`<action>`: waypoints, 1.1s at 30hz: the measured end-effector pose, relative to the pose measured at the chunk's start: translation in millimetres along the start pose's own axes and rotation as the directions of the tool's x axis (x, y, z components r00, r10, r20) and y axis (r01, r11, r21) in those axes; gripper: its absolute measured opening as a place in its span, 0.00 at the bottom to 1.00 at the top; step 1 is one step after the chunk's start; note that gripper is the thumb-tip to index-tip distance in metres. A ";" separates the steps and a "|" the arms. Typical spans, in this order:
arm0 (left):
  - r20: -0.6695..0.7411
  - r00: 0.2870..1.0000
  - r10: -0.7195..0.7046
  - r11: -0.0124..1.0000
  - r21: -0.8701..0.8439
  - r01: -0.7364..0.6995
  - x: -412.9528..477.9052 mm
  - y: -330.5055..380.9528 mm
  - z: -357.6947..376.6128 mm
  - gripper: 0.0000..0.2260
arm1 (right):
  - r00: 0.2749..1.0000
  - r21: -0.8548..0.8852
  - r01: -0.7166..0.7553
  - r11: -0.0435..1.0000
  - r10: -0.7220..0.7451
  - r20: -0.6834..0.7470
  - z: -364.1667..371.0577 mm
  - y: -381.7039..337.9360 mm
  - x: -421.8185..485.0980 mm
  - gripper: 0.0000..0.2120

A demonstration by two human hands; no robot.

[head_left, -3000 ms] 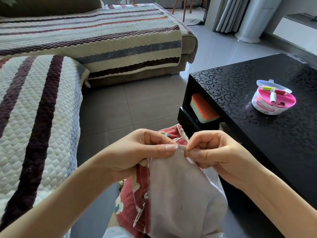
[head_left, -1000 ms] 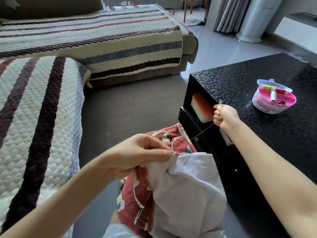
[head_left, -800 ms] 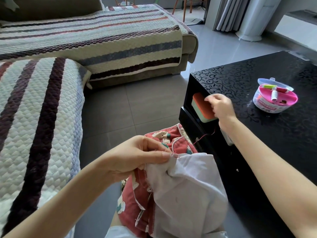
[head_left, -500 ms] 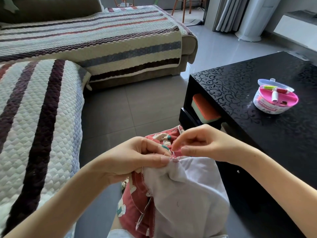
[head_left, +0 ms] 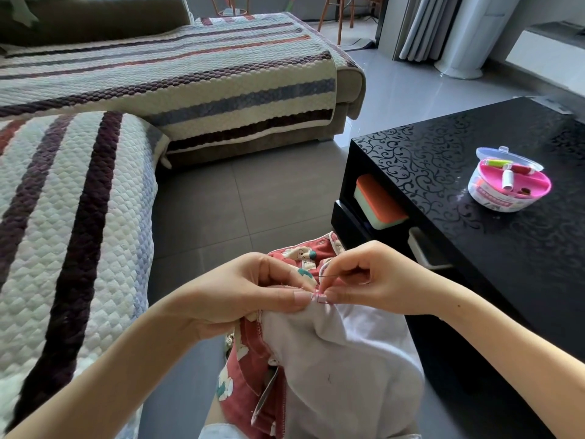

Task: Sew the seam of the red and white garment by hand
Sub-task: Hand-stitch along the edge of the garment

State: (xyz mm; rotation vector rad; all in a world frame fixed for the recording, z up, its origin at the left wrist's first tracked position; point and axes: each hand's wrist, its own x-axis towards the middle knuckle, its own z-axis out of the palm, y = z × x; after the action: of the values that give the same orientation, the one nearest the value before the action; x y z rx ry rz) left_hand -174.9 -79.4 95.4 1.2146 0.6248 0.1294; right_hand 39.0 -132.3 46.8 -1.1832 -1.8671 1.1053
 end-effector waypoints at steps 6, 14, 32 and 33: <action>-0.009 1.000 -0.009 1.000 0.000 0.009 -0.6 -1.0 -2.1 0.05 | 0.990 -0.032 -0.071 0.997 0.066 -0.123 -15.1 -4.2 -1.4 0.02; -0.017 1.000 0.006 1.000 0.016 -0.006 -1.7 -0.8 -1.5 0.05 | 0.834 -0.620 -0.384 0.684 -0.030 -0.551 -47.6 10.5 15.4 0.04; 0.006 1.000 0.029 0.998 0.051 -0.029 -4.2 2.0 0.1 0.05 | 0.972 0.201 -0.206 0.958 0.176 0.156 -10.6 -42.7 8.4 0.11; 0.001 1.000 0.029 0.998 0.048 -0.029 -4.3 2.3 1.3 0.05 | 0.972 0.182 -0.205 0.962 0.178 0.155 -10.7 -43.8 8.2 0.10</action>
State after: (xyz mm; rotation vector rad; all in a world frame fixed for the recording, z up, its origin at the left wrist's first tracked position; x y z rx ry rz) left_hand -177.2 -81.4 99.4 1.2702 0.6130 0.1397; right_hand 29.1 -131.7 91.4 -1.2178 -1.7218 1.4773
